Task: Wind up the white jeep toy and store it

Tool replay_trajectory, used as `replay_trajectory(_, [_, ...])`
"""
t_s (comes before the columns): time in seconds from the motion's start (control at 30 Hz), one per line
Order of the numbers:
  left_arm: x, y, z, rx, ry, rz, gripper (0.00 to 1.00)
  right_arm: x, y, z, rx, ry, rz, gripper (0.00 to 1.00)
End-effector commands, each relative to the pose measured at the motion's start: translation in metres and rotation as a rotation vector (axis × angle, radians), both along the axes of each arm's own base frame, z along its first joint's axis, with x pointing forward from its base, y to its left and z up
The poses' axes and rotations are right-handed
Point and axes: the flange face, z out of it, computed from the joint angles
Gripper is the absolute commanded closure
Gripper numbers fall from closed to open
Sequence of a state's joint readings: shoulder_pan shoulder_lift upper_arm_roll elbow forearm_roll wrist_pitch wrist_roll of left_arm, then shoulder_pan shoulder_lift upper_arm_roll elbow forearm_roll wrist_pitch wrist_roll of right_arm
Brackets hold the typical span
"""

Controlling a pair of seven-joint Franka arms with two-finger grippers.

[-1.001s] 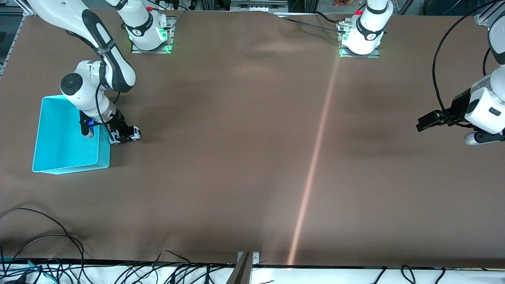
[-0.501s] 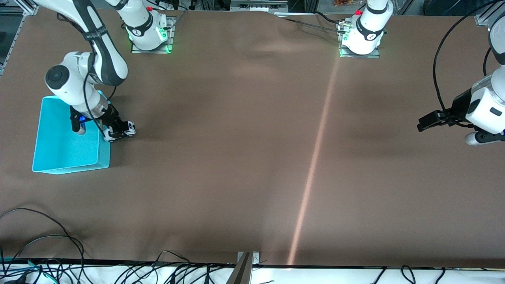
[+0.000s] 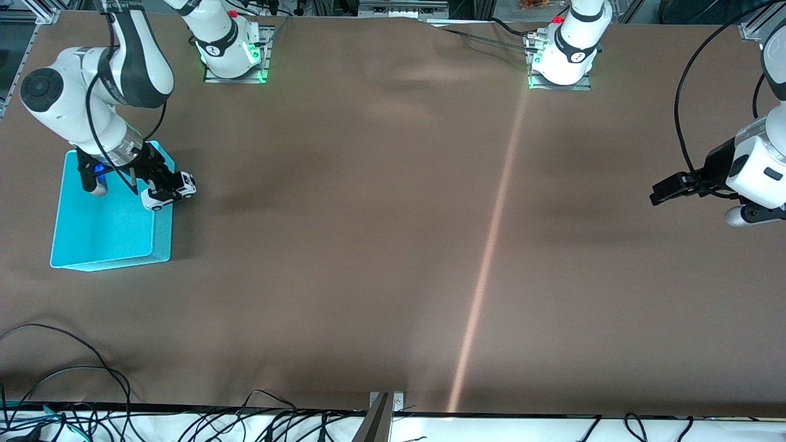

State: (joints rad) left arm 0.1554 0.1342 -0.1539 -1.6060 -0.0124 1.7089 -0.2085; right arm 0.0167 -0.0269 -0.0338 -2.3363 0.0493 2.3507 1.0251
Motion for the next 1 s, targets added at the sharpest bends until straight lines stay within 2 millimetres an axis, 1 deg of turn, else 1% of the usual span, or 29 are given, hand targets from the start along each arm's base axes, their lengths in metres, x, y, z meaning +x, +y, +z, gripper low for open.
replay_trajectory(0.0, [-0.004,0.002,0.008,-0.017,-0.02,-0.013,0.0,0.004,-0.04,0.019,0.007,0.034,0.178,1.0])
replay_trajectory(0.1, [-0.005,0.003,0.009,-0.015,-0.021,-0.012,0.0,-0.001,-0.072,0.02,0.014,0.045,0.281,1.0])
replay_trajectory(0.17, [-0.005,0.003,0.009,-0.016,-0.021,-0.012,0.0,-0.006,-0.096,0.018,0.021,0.057,0.362,1.0])
replay_trajectory(0.27, [-0.005,0.003,0.008,-0.017,-0.018,-0.012,0.0,-0.014,-0.127,0.014,0.029,0.063,0.451,1.0])
replay_trajectory(0.33, [-0.005,0.002,0.008,-0.017,-0.018,-0.013,0.0,-0.018,-0.141,0.011,0.032,0.064,0.496,1.0])
replay_trajectory(0.4, [-0.005,0.002,0.007,-0.015,-0.017,-0.014,0.0,-0.023,-0.158,0.004,0.033,0.077,0.526,1.0])
replay_trajectory(0.47, [-0.005,0.002,0.008,-0.016,-0.018,-0.013,0.0,-0.027,-0.168,-0.004,0.036,0.092,0.549,1.0])
replay_trajectory(0.6, [-0.005,0.002,0.008,-0.017,-0.018,-0.013,0.0,-0.032,-0.184,-0.028,0.044,0.134,0.633,1.0])
replay_trajectory(0.67, [-0.005,0.002,0.008,-0.017,-0.018,-0.013,0.0,-0.037,-0.193,-0.047,0.04,0.185,0.692,1.0])
replay_trajectory(0.77, [-0.005,0.002,0.007,-0.017,-0.017,-0.013,0.0,-0.039,-0.197,-0.067,0.013,0.26,0.75,1.0])
replay_trajectory(0.83, [-0.005,0.002,0.007,-0.015,-0.017,-0.014,0.0,-0.039,-0.202,-0.085,-0.01,0.297,0.775,1.0])
replay_trajectory(0.9, [-0.005,0.002,0.007,-0.017,-0.017,-0.013,0.0,-0.038,-0.208,-0.097,-0.038,0.302,0.789,1.0])
replay_trajectory(0.97, [-0.005,0.001,0.008,-0.017,-0.018,-0.015,0.0,-0.039,-0.216,-0.101,-0.048,0.299,0.792,1.0])
